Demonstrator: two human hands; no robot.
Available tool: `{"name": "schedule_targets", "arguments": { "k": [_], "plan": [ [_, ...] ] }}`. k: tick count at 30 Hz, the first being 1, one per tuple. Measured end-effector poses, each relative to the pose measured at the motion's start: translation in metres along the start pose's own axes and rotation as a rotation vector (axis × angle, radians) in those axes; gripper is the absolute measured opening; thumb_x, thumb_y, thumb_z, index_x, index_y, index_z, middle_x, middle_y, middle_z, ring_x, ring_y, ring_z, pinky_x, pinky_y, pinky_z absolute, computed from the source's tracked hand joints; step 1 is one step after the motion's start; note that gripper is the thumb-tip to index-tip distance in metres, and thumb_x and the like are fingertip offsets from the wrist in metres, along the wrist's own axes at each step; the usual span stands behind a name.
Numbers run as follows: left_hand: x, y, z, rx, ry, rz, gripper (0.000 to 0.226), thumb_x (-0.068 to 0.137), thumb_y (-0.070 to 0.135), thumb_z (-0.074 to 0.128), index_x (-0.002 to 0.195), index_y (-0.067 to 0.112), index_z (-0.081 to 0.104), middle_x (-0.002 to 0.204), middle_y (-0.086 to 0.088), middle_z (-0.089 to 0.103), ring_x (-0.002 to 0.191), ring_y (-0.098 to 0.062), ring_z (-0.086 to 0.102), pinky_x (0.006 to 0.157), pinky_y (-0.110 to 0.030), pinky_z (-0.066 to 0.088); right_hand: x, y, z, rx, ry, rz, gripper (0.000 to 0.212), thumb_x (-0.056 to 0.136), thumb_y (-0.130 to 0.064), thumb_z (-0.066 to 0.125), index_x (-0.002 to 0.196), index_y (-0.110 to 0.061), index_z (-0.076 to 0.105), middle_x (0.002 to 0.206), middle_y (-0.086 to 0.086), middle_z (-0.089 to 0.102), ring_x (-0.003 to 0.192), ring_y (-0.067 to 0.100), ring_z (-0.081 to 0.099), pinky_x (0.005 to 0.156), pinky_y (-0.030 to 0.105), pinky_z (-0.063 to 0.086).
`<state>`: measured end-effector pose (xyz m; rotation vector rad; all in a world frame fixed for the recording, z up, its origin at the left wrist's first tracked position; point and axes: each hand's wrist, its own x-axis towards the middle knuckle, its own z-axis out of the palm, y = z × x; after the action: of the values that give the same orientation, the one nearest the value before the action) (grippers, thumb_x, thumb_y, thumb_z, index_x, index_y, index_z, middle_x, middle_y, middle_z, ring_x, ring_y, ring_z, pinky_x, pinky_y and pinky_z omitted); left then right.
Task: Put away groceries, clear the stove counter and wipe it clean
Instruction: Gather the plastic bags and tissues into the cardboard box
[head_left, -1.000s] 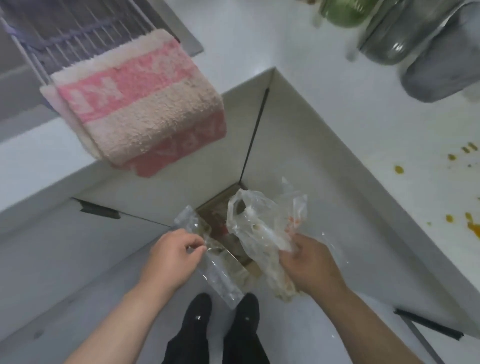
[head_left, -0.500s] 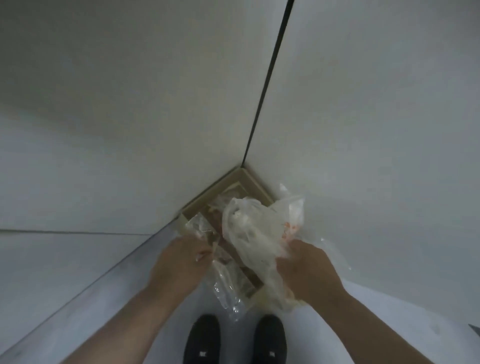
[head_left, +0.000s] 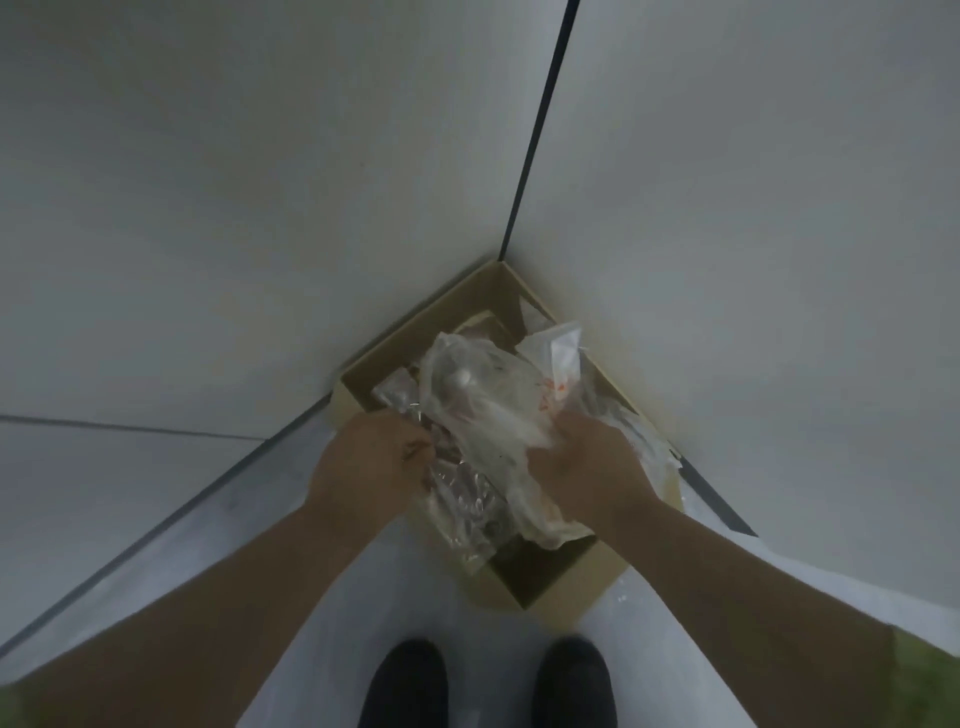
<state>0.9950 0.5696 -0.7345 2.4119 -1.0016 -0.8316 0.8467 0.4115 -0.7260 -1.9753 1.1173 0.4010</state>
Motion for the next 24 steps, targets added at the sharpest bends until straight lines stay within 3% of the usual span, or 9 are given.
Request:
{"name": "schedule_targets", "arguments": {
  "k": [3, 7, 11, 14, 16, 18, 21, 24],
  "plan": [
    [0.006, -0.005, 0.017, 0.068, -0.026, -0.013, 0.023, 0.087, 0.024, 0.054, 0.086, 0.013, 0.074, 0.081, -0.006, 0.066, 0.075, -0.022, 0.061, 0.068, -0.036, 0.052, 0.014, 0.012, 0.010, -0.099, -0.015, 0.014, 0.005, 0.086, -0.024, 0.055, 0.087, -0.021, 0.051, 0.069, -0.007, 0.050, 0.065, 0.013, 0.050, 0.057, 0.024, 0.041],
    [0.014, -0.004, 0.037, 0.198, -0.058, 0.004, 0.021, 0.090, 0.033, 0.056, 0.087, 0.021, 0.072, 0.080, -0.001, 0.063, 0.075, -0.018, 0.059, 0.067, -0.030, 0.051, 0.025, 0.025, 0.025, -0.132, -0.027, 0.040, 0.004, 0.085, -0.025, 0.053, 0.084, -0.022, 0.051, 0.075, -0.004, 0.053, 0.076, 0.021, 0.056, 0.069, 0.036, 0.050],
    [0.028, 0.001, 0.049, 0.433, -0.049, 0.016, 0.021, 0.094, 0.033, 0.049, 0.098, 0.026, 0.068, 0.090, 0.002, 0.061, 0.086, -0.018, 0.061, 0.066, -0.026, 0.044, 0.031, 0.033, 0.037, 0.062, 0.018, 0.042, 0.022, 0.090, -0.027, 0.053, 0.071, -0.029, 0.043, 0.074, -0.009, 0.048, 0.094, 0.030, 0.062, 0.088, 0.044, 0.052],
    [0.039, 0.000, 0.054, 0.560, -0.067, 0.059, 0.023, 0.094, 0.036, 0.048, 0.102, 0.028, 0.068, 0.091, 0.005, 0.062, 0.085, -0.017, 0.063, 0.070, -0.027, 0.046, 0.040, 0.043, 0.041, -0.068, 0.036, 0.021, 0.007, 0.088, -0.032, 0.055, 0.084, -0.028, 0.049, 0.084, -0.009, 0.052, 0.091, 0.020, 0.057, 0.082, 0.031, 0.048],
    [0.044, -0.002, 0.057, 0.649, -0.095, 0.115, 0.024, 0.093, 0.036, 0.047, 0.105, 0.029, 0.067, 0.094, 0.007, 0.065, 0.087, -0.016, 0.064, 0.075, -0.027, 0.042, 0.047, 0.047, 0.045, -0.079, 0.026, 0.026, 0.015, 0.088, -0.033, 0.055, 0.101, -0.025, 0.055, 0.093, -0.007, 0.056, 0.095, 0.019, 0.057, 0.082, 0.028, 0.044],
    [0.047, -0.003, 0.061, 0.691, -0.143, 0.123, 0.022, 0.092, 0.033, 0.048, 0.104, 0.029, 0.066, 0.094, 0.006, 0.066, 0.088, -0.017, 0.064, 0.079, -0.028, 0.042, 0.051, 0.049, 0.051, -0.029, 0.024, 0.052, 0.023, 0.088, -0.032, 0.056, 0.109, -0.023, 0.057, 0.097, -0.006, 0.057, 0.101, 0.020, 0.058, 0.085, 0.028, 0.045],
    [0.050, -0.004, 0.065, 0.673, -0.195, 0.067, 0.016, 0.092, 0.026, 0.049, 0.094, 0.025, 0.065, 0.082, 0.003, 0.062, 0.083, -0.019, 0.065, 0.072, -0.029, 0.047, 0.053, 0.051, 0.063, -0.016, -0.032, 0.033, 0.023, 0.086, -0.036, 0.060, 0.106, -0.027, 0.055, 0.100, -0.007, 0.057, 0.103, 0.021, 0.058, 0.090, 0.031, 0.047],
    [0.051, -0.004, 0.062, 0.676, -0.169, 0.125, 0.014, 0.093, 0.028, 0.048, 0.081, 0.025, 0.053, 0.073, 0.003, 0.053, 0.078, -0.018, 0.062, 0.068, -0.028, 0.040, 0.052, 0.051, 0.065, 0.044, -0.063, 0.005, 0.038, 0.079, -0.045, 0.064, 0.112, -0.032, 0.051, 0.115, -0.004, 0.055, 0.108, 0.021, 0.056, 0.096, 0.038, 0.049]
  ]
}}
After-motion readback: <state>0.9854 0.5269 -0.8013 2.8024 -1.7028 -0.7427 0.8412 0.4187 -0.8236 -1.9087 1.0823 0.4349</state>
